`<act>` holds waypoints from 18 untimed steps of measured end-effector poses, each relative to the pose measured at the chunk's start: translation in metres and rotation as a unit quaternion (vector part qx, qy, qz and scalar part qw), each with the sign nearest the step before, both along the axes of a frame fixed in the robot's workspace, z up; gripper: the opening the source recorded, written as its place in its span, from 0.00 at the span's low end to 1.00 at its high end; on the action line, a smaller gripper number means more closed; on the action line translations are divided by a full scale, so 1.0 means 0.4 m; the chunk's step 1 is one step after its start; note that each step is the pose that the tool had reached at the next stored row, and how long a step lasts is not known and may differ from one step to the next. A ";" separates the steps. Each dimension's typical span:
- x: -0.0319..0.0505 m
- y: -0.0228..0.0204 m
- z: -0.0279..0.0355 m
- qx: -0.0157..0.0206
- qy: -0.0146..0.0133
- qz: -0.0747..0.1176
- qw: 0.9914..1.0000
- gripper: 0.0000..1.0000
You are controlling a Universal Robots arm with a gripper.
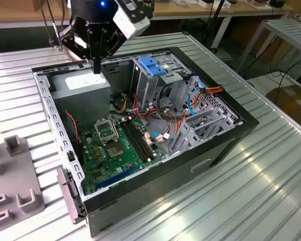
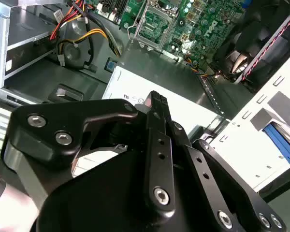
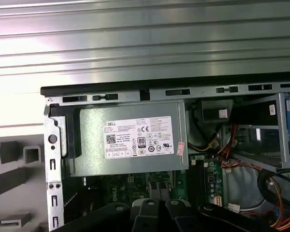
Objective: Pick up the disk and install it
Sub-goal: 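Reach for the disk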
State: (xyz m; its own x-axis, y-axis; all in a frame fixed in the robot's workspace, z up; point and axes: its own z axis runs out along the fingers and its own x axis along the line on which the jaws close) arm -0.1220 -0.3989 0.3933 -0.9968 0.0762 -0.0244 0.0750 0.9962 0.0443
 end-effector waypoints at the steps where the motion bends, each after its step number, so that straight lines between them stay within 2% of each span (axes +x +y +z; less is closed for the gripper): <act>1: -0.002 0.000 0.000 0.000 0.000 0.000 1.000 0.11; 18: -0.034 0.000 0.000 0.000 0.000 0.000 1.000 0.11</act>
